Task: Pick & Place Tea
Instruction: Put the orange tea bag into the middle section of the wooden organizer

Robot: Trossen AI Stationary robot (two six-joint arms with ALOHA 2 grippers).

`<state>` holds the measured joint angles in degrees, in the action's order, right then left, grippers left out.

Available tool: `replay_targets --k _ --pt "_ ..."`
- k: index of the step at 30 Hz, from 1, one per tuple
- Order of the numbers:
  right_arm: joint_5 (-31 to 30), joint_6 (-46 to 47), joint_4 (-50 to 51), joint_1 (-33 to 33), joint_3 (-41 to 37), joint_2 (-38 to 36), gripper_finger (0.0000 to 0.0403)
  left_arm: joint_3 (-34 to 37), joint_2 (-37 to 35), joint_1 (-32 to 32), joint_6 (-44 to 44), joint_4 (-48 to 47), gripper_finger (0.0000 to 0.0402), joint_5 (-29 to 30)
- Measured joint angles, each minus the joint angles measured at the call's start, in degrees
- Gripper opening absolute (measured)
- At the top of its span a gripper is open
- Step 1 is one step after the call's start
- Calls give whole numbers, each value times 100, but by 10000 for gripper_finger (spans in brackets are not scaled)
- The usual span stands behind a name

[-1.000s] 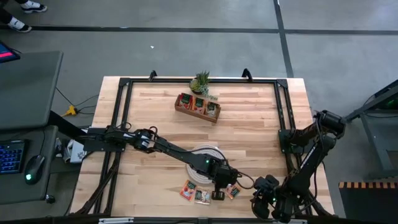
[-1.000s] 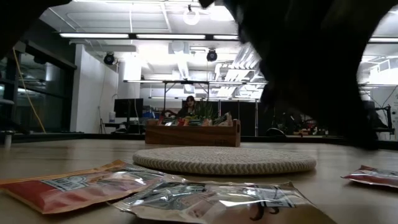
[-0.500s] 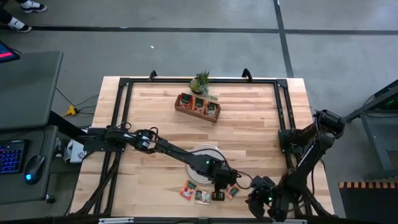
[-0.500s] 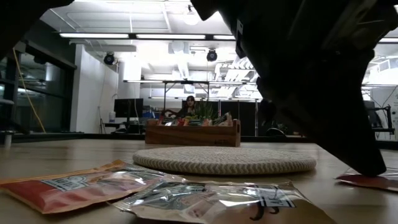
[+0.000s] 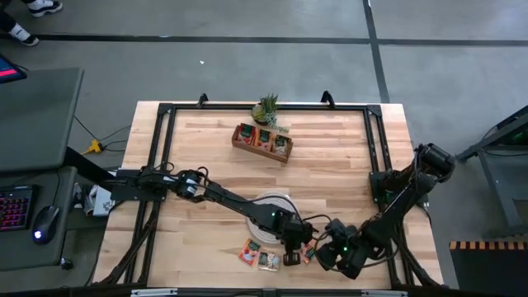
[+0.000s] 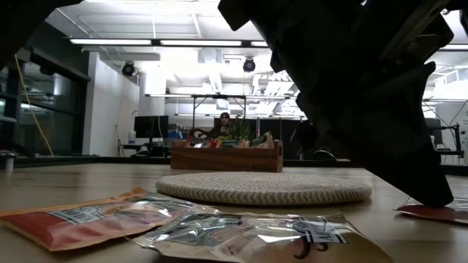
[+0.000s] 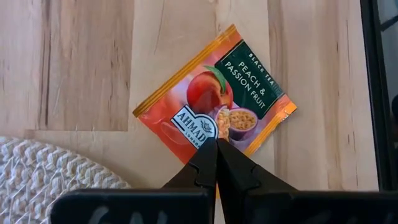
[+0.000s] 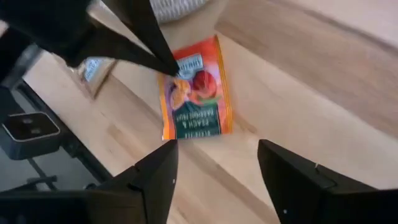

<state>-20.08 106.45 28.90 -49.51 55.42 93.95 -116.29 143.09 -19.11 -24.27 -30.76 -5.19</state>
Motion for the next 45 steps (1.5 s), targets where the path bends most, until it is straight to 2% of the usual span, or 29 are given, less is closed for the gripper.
replay_targets --k 8,19,21,25,28,35,39,45 --pt "356 446 -226 -152 -2 639 247 11 2 75 -41 87 0 -83" --pt "-131 130 -643 146 -1 891 248 22 4 111 44 146 0 -128" --pt "-236 48 -1008 246 -147 885 248 22 6 111 44 149 0 -132" --pt "-401 -40 -2725 365 -837 868 248 25 4 116 44 155 0 -151" --pt "-407 -54 -3554 389 -1214 853 247 26 4 116 44 164 0 -179" --pt "-344 -112 -3755 384 -1333 855 244 26 6 116 43 171 0 -189" --pt "-275 -127 -3690 382 -1338 857 206 26 6 116 42 173 0 -193" --pt "-140 -150 -3523 382 -1349 863 87 26 7 116 41 174 0 -203"
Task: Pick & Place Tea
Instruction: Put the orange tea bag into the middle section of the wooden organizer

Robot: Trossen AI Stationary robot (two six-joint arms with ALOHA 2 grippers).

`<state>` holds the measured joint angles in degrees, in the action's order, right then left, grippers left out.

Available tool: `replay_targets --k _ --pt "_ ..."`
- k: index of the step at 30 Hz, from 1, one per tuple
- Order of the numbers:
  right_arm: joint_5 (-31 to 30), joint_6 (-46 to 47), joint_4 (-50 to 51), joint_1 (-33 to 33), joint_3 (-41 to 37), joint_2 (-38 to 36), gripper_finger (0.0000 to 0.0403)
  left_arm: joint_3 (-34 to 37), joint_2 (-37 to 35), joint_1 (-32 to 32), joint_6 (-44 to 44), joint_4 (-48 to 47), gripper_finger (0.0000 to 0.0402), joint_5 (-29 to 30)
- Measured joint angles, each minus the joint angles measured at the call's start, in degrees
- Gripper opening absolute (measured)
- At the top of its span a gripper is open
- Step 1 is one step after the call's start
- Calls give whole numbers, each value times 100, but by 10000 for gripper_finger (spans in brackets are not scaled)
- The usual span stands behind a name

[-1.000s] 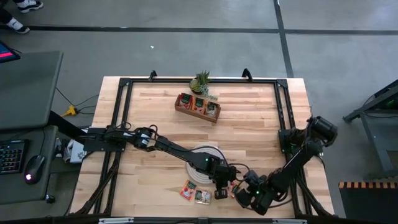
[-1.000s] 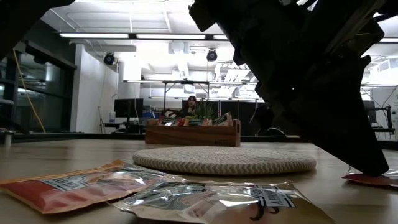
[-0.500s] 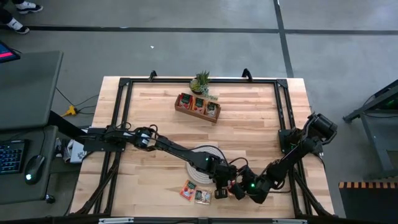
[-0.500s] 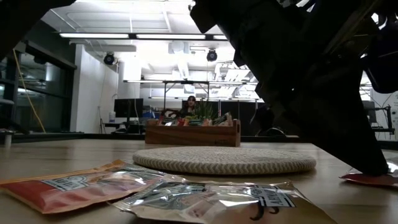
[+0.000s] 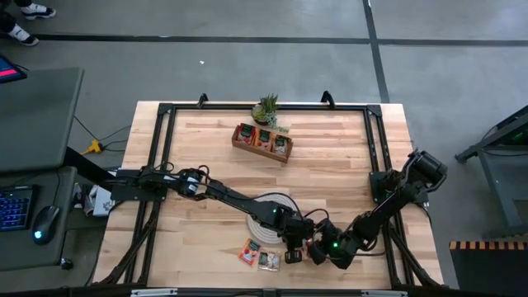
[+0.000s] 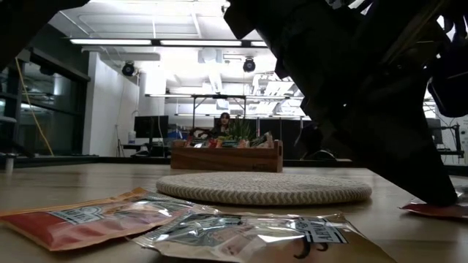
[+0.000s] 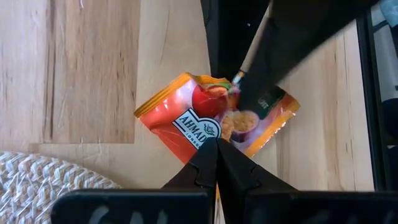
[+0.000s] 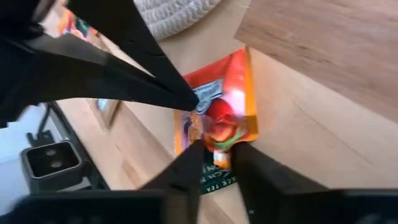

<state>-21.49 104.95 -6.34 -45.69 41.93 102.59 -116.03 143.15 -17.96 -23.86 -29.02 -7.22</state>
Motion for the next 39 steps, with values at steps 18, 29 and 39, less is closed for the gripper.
replay_targets --k 18,29,39 --pt "125 -214 1526 -349 -11 -834 1 -122 25 15 -39 84 3 68" --pt "356 -344 2410 -703 -11 -1258 0 -1558 98 224 314 -2371 67 39" --pt "320 -1683 4457 -987 948 -1294 0 -1784 -770 331 476 -3403 72 343"
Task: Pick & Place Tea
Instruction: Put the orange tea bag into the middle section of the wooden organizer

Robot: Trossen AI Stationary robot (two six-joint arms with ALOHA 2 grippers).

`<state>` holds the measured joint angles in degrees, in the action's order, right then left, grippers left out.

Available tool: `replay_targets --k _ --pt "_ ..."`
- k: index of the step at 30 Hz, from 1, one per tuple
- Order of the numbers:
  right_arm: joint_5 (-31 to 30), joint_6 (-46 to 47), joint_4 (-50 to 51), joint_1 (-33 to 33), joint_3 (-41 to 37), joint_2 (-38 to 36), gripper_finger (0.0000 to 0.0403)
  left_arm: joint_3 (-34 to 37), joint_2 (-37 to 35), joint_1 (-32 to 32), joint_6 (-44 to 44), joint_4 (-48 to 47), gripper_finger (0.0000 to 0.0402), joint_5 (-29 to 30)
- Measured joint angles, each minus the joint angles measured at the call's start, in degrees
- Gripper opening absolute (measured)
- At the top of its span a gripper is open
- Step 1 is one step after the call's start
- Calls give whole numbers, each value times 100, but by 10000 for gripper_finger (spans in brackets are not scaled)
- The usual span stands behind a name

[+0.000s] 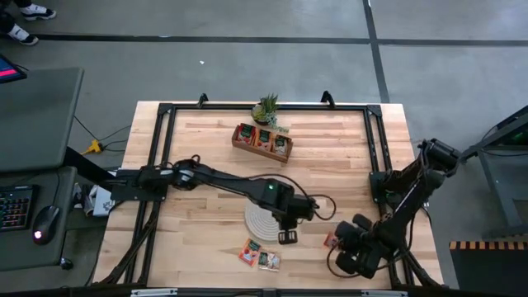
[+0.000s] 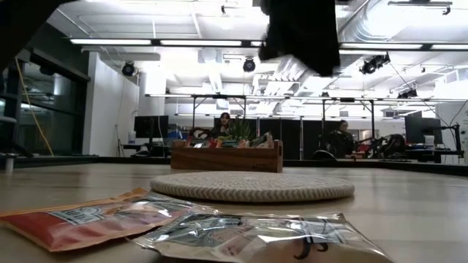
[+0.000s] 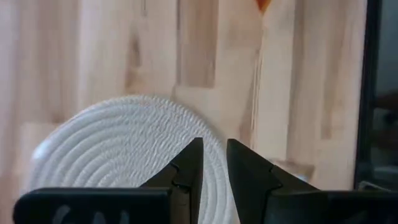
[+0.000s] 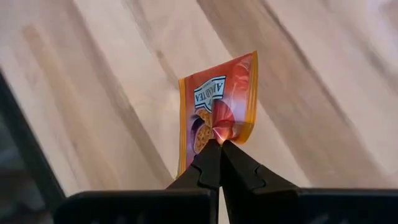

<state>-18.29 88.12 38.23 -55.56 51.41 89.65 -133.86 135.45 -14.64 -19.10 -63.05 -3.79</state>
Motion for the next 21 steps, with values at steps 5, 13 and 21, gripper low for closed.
replay_targets --k 5,13,21 --pt "-170 -1271 1306 117 880 0 0 10 -556 -33 -225 -251 72 290" --pt "-135 -3363 2902 716 2228 -4 0 -21 -1371 -303 -893 -846 72 1340" --pt "315 -5458 3695 1608 3071 -9 0 -16 -1896 -486 -1270 -1713 72 2150"
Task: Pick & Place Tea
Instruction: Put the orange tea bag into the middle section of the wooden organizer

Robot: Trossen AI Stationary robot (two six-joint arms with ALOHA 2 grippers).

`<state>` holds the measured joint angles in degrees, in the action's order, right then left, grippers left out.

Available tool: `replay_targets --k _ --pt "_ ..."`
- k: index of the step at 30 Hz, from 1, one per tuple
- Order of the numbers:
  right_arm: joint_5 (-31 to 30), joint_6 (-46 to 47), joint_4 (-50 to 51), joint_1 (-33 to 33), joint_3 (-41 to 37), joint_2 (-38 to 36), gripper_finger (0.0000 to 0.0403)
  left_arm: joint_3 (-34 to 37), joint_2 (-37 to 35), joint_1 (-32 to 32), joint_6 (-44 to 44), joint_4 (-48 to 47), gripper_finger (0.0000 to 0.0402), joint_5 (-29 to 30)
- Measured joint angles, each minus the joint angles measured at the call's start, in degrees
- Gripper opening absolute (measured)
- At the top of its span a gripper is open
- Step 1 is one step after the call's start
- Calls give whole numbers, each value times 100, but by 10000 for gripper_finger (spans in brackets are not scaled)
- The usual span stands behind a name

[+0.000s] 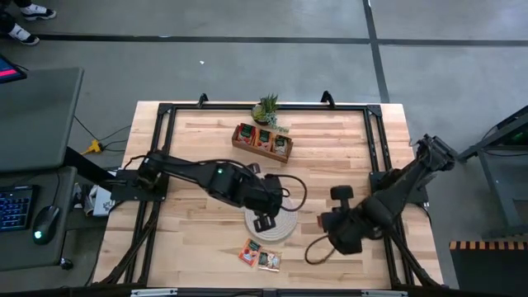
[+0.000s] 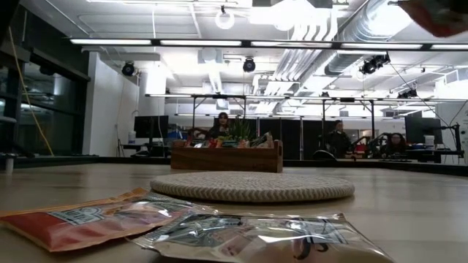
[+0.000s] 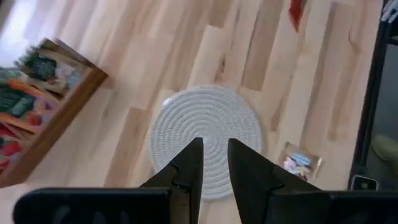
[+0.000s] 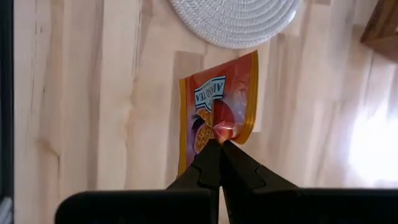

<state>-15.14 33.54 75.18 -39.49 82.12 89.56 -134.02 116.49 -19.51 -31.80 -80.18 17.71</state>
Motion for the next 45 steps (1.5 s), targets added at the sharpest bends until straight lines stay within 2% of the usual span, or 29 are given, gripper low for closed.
replay_targets --k 8,13,17,21,25,27,32,37,42,45 --pt "234 -1300 555 974 576 2 0 7 -329 126 538 -282 72 156" --pt "429 -1857 721 1556 926 58 0 7 -439 490 1198 -309 72 16" --pt "227 -2381 1463 1815 1648 521 0 -11 -606 786 1711 -384 72 -102" --pt "255 -2940 1476 2019 2376 1047 0 6 -828 1044 2026 -537 72 -370" --pt "73 -3215 1481 2169 2930 1455 0 31 -1065 1186 2163 -755 72 -400" --pt "-83 -3245 1470 2238 3167 1627 0 35 -1158 1279 2301 -533 72 -598" --pt "-463 -3256 1477 2348 3345 1668 0 257 -1291 1274 2427 -501 72 -830" --pt "-519 -3606 1483 2433 3341 1668 0 666 -1272 1283 2452 -327 72 -1003" --pt "-721 -3661 1488 2429 3336 1661 0 1034 -1287 1328 2466 178 72 -1148" --pt "-756 -3593 1488 2444 3334 1624 0 1377 -1286 1396 2428 826 72 -1399"
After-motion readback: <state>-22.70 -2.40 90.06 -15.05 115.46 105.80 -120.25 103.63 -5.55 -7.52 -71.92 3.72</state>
